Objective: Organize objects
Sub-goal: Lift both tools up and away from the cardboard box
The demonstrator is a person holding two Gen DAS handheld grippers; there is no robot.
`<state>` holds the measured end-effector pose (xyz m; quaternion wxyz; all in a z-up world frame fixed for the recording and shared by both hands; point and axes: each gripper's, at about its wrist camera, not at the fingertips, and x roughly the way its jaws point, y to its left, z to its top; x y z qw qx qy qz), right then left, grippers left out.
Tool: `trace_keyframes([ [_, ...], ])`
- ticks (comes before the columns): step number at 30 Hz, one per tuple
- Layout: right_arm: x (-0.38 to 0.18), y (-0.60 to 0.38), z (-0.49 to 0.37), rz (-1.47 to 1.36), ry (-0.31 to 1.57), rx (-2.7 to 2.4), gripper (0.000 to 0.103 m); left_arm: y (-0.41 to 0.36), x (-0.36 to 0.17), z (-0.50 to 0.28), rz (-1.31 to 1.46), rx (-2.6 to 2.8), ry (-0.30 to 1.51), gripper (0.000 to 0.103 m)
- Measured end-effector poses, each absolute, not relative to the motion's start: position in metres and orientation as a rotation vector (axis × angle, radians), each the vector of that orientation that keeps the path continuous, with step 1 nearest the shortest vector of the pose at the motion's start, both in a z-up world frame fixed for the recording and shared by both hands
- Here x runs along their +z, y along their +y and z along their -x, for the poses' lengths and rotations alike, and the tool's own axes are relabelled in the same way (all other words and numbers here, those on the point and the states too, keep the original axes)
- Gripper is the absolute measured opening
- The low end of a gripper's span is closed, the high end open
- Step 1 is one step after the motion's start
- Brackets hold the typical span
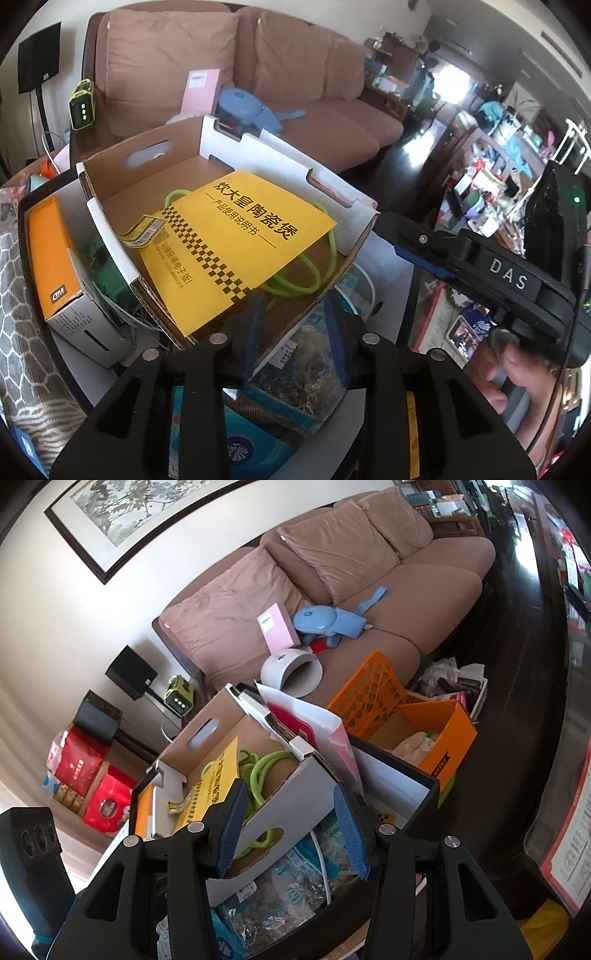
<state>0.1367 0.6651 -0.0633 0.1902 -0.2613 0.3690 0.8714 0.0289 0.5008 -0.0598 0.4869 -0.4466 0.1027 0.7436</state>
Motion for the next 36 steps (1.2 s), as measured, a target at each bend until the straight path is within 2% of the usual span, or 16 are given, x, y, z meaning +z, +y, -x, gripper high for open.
trace_keyframes([
  [11, -0.064, 0.666, -0.137, 0.732, 1.041, 2.444, 0.052, 0.491, -0.054, -0.010, 1.164, 1.736, 0.078, 0.034],
  [15, -0.064, 0.665, -0.137, 0.732, 1.041, 2.442, 0.054, 0.492, -0.048, -0.002, 1.140, 1.796, 0.128, 0.034],
  [20, -0.065, 0.666, -0.137, 0.731, 1.041, 2.442, 0.054, 0.497, -0.052, -0.009, 1.092, 1.899, 0.280, 0.034],
  [30, -0.063, 0.666, -0.134, 0.743, 1.020, 2.462, 0.054, 0.509, -0.064, -0.016, 1.087, 1.907, 0.384, 0.034],
  [36, -0.061, 0.664, -0.134, 0.737, 1.016, 2.488, 0.047, 0.510, -0.068, -0.010, 1.137, 1.901, 0.400, 0.033],
])
